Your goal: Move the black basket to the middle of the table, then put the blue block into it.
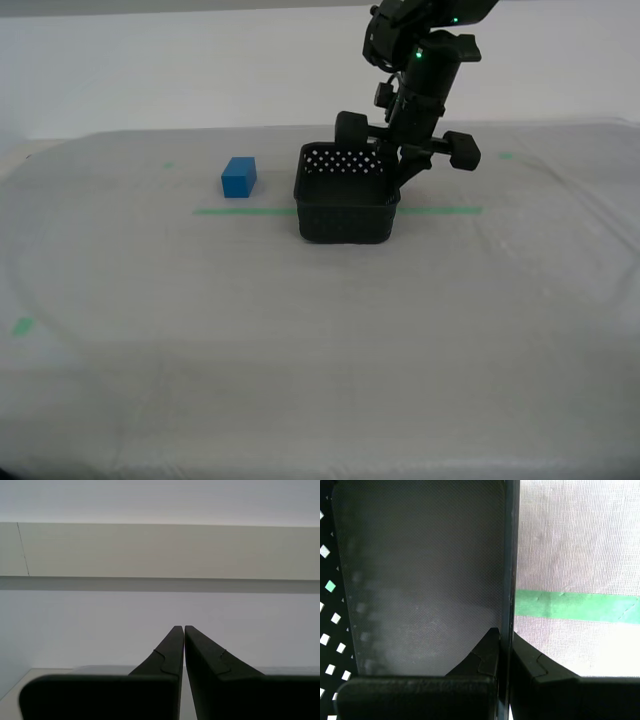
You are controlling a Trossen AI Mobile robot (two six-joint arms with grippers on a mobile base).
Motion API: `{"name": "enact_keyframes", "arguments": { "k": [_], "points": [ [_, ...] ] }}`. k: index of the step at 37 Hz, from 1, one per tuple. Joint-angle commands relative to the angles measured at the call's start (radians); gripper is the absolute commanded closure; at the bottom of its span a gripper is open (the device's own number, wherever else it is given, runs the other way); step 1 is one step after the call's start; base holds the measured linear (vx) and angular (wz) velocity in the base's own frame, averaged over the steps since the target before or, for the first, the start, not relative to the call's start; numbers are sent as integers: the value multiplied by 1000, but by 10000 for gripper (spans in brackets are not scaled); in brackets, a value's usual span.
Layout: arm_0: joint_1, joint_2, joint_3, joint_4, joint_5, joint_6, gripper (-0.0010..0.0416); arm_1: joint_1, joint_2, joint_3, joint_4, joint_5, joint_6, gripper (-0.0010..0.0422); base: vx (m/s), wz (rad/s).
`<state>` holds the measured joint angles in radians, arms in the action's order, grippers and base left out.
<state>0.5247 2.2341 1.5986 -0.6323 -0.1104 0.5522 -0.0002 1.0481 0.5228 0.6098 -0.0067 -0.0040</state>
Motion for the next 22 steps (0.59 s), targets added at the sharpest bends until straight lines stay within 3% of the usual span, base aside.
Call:
{"name": "enact_keyframes", "arguments": {
  "k": [1, 8, 14, 22],
  "points": [
    [0, -5, 1, -7, 27, 4, 402, 0, 0, 1, 5, 0, 2, 412, 0, 0],
    [1, -8, 1, -18, 35, -39, 402, 0, 0, 0, 5, 0, 2, 412, 0, 0],
    [2, -8, 1, -61, 37, -41, 402, 0, 0, 0, 5, 0, 2, 412, 0, 0],
    [2, -8, 1, -64, 87, -40, 402, -2, 37, 7, 21, -1, 2, 412, 0, 0]
  ]
}}
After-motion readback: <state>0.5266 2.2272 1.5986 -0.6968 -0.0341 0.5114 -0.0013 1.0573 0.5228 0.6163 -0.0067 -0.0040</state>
